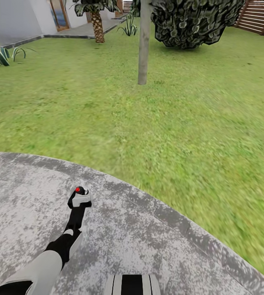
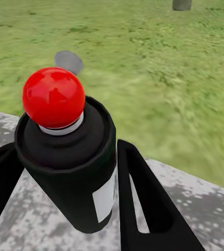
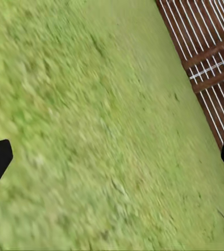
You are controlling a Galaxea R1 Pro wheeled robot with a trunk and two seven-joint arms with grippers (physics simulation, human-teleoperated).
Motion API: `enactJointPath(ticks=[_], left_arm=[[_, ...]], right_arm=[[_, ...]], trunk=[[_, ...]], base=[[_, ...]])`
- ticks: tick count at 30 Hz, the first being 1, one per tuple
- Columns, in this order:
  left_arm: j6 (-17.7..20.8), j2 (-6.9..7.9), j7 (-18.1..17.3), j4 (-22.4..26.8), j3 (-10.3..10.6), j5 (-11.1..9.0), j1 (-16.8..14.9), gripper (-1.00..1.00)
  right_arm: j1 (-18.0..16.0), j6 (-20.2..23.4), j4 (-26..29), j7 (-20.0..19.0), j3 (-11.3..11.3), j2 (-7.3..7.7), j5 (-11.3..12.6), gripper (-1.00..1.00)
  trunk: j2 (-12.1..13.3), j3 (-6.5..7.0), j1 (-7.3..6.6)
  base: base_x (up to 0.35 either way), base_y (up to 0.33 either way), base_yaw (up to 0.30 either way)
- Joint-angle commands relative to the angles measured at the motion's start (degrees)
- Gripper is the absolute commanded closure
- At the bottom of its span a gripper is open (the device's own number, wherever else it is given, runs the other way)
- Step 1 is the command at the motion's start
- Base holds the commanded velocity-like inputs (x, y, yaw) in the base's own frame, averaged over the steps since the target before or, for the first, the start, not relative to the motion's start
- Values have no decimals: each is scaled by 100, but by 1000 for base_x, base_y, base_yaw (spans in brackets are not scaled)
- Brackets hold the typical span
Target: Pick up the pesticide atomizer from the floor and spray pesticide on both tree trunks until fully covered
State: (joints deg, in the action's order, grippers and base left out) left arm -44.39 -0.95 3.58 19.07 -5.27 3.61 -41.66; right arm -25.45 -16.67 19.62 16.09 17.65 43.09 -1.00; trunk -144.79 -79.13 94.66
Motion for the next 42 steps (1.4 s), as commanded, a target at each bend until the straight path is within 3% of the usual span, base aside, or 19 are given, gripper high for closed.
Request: enactJointPath(ticks=[1,6,8,10,15,17,18,20,22,23,27,30,42], left_arm=[[0,-1,-3,0,0,0,0,100],[1,-1,-3,-3,4,0,0,100],[1,-14,-5,-5,5,0,0,100],[1,-33,-6,-7,4,0,0,100],[1,-70,-6,-8,6,0,0,100],[1,-72,-7,-8,7,0,0,100],[1,-72,-7,-9,8,0,0,100],[1,-74,-7,-9,8,0,0,100],[1,-78,-7,-9,8,0,0,100],[1,-78,-7,-9,8,0,0,100],[1,-78,-7,-9,8,0,0,100],[1,-78,-7,-9,8,0,0,100],[1,-78,-7,-9,8,1,0,100]], right_arm=[[-91,2,2,-3,1,6,4,-100],[-297,7,6,-224,2,14,16,-100],[-382,19,7,-715,7,15,71,-100],[-425,27,7,-915,8,12,198,-100],[-488,54,7,-1550,4,-14,1076,-100],[-494,73,9,-1853,2,-36,1234,-100],[-499,110,36,-2199,-2,-141,1371,-100],[-502,121,162,-2364,-5,-370,1426,-100],[-504,136,265,-2382,-11,-572,1463,-100],[-504,136,265,-2382,-11,-572,1463,-100],[-504,148,325,-2361,-27,-875,1475,-100],[-505,147,336,-2369,-36,-992,1472,-100],[-505,115,330,-2359,-51,-1042,1462,-100]], trunk=[[2,23,-2],[8,134,-15],[11,178,-20],[14,222,-26],[20,333,-38],[23,377,-44],[24,399,-46],[27,444,-51],[30,488,-56],[31,510,-59],[36,599,-69],[40,665,-77],[56,931,-108]], base=[[0,0,0],[0,0,0],[0,0,0],[0,0,0],[0,0,0],[0,0,0],[0,0,0],[0,0,0],[0,0,0],[0,0,0],[0,0,0],[0,0,0],[0,0,0]])
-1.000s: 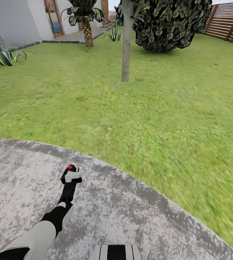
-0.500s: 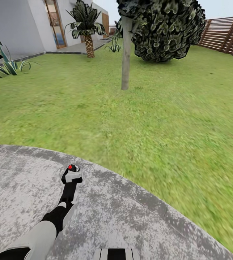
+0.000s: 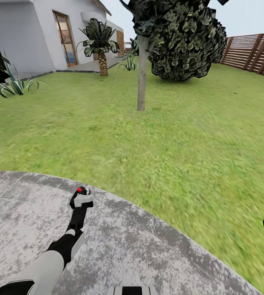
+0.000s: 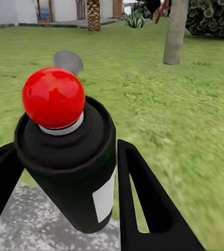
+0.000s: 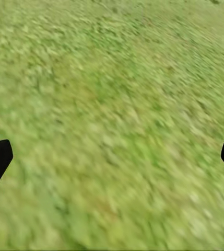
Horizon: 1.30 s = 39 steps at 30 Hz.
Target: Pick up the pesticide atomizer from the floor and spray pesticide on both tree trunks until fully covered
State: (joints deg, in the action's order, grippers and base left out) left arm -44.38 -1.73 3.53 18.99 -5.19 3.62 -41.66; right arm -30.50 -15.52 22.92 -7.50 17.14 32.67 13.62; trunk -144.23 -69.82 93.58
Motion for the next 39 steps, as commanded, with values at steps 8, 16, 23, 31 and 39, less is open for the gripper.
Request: enactJointPath(ticks=[8,16,23,31,39], left_arm=[[0,-2,-1,-1,0,0,0,100],[0,-2,-1,-8,0,2,0,100],[0,-3,-1,-9,0,-1,0,100],[5,-62,-1,-9,-3,0,0,100],[11,-267,0,-204,-35,7,0,100]], right_arm=[[0,-16,-12,18,4,4,-8,-100],[0,-21,-23,35,1,3,-8,-100],[0,-21,-46,209,0,2,-10,-100],[0,-173,-84,231,6,-4,-5,-100],[0,-524,-243,232,-9,-170,0,-100]], trunk=[[11,178,-20],[22,355,-41],[31,510,-59],[42,688,-80],[53,865,-100]], base=[[0,0,0],[0,0,0],[0,0,0],[0,0,0],[0,0,0]])
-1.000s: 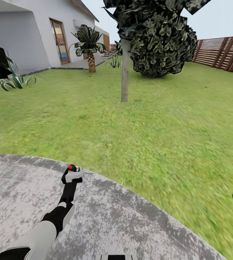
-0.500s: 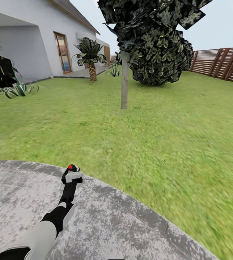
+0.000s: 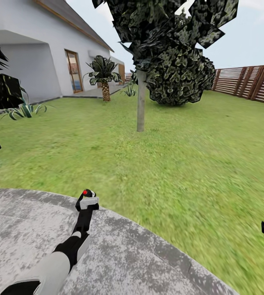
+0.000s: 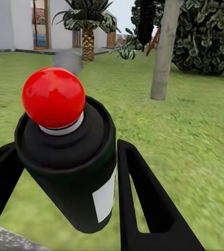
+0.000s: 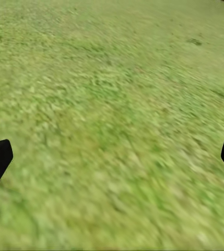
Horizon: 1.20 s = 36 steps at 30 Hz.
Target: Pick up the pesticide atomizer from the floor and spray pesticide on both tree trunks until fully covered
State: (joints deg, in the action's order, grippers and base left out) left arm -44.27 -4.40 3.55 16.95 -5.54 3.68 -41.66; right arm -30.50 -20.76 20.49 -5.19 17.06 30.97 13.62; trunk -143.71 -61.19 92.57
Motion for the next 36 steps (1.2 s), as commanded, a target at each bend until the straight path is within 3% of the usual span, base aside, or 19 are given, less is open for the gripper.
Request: enactJointPath(ticks=[1,10,21,26,36], left_arm=[[2,-3,0,-14,-18,1,0,100],[5,17,0,-338,-133,9,0,100],[12,27,5,-367,-157,10,0,100],[14,27,6,-367,-181,10,0,100],[15,27,6,-368,-218,10,0,100]], right_arm=[[0,-6,1,0,0,-1,0,-100],[0,-21,9,30,35,-2,0,-100],[0,-14,-254,216,-8,-24,-207,-100],[0,-15,-311,226,-9,-111,-238,-100],[0,-18,-343,200,-13,-100,-254,-100]], trunk=[[2,23,-2],[14,222,-26],[29,466,-54],[35,577,-67],[87,794,-112]], base=[[0,0,0],[0,0,0],[0,0,0],[0,0,0],[0,0,0]])
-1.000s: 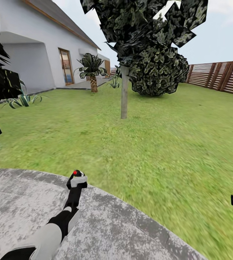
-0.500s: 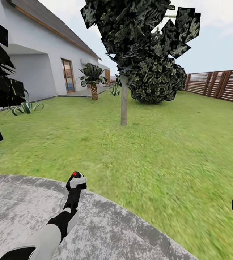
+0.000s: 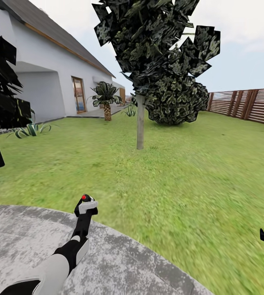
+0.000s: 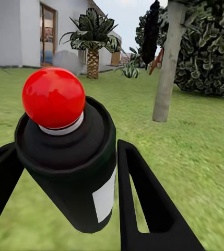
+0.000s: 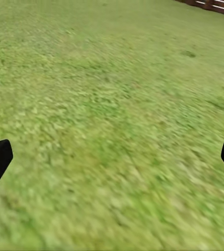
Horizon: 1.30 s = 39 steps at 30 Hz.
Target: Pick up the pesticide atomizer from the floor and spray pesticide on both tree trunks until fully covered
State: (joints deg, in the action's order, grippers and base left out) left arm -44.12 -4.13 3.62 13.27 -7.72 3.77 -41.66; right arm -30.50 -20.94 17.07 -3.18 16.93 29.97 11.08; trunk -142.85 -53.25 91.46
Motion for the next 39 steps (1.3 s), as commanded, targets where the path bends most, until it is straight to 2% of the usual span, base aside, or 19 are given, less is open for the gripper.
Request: enactJointPath(ticks=[1,3,5,8,10,11,12,14,15,16,18,19,21,26,28,30,32,35,39], left_arm=[[0,0,-1,0,0,0,0,100],[0,-3,-1,0,0,0,0,100],[0,-6,-1,0,-1,0,0,100],[-1,-8,-1,0,-1,0,0,100],[-1,-8,-1,0,-3,0,0,100],[0,-8,-1,0,-5,0,0,100],[0,-8,-1,0,-6,0,0,100],[0,-9,-1,0,-8,0,0,100],[0,-9,-1,0,-9,0,0,100],[0,-9,-1,-1,-9,0,0,100],[0,-9,-1,-4,-9,0,0,100],[0,-9,-1,-5,-10,0,0,100],[0,-9,-1,-7,-10,0,0,100],[17,-14,-1,-136,-7,-1,0,100],[23,-29,-1,-301,-4,-5,0,100],[24,-35,-1,-346,-3,-7,0,100],[27,-40,-1,-400,-6,-3,0,100],[26,-36,-1,-450,-12,-1,0,100],[26,-20,-1,-593,-20,-1,0,100]], right_arm=[[0,1,-8,-16,-17,0,-14,-100],[0,1,-33,-35,-106,-3,-83,-100],[0,1,-159,-55,-498,-13,-316,-100],[0,2,-237,-58,-753,-49,-419,-100],[0,2,-276,-63,-890,-192,-472,-100],[0,2,-292,-65,-942,-320,-499,-100],[0,2,-297,-66,-962,-386,-513,-100],[0,2,-305,-68,-1022,-676,-557,-100],[0,2,-300,-66,-1031,-753,-562,-100],[0,-3,-257,-63,-1056,-1004,-574,-100],[0,-4,-191,-62,-1070,-1167,-585,-100],[0,-4,-99,-61,-1086,-1392,-595,-100],[0,-6,-52,-60,-1094,-1577,-604,-100],[0,-1,-11,-60,-1107,-1875,-710,-100],[0,1,-13,-60,-1110,-2027,-844,-100],[0,1,-19,-60,-1111,-2107,-945,-100],[0,1,-38,-60,-1112,-2280,-1227,-100],[0,2,-66,-60,-1112,-2388,-1498,-100],[0,2,-68,-36,-1102,-2424,-1650,-100]], trunk=[[42,18,-23],[122,54,-67],[202,90,-110],[323,144,-176],[403,180,-220],[443,198,-242],[483,216,-264],[563,252,-308],[603,270,-330],[643,288,-352],[724,324,-396],[764,342,-418],[844,378,-462],[1044,467,-572],[1125,503,-616],[1205,539,-660],[1285,575,-703],[1405,629,-769],[1566,701,-857]], base=[[0,0,0],[0,0,0],[0,0,0],[0,0,0],[0,0,0],[0,0,0],[0,0,0],[0,0,0],[0,0,0],[0,0,0],[0,0,0],[0,0,0],[0,0,0],[0,0,0],[0,0,0],[0,0,0],[0,0,0],[0,0,0],[0,0,0]])
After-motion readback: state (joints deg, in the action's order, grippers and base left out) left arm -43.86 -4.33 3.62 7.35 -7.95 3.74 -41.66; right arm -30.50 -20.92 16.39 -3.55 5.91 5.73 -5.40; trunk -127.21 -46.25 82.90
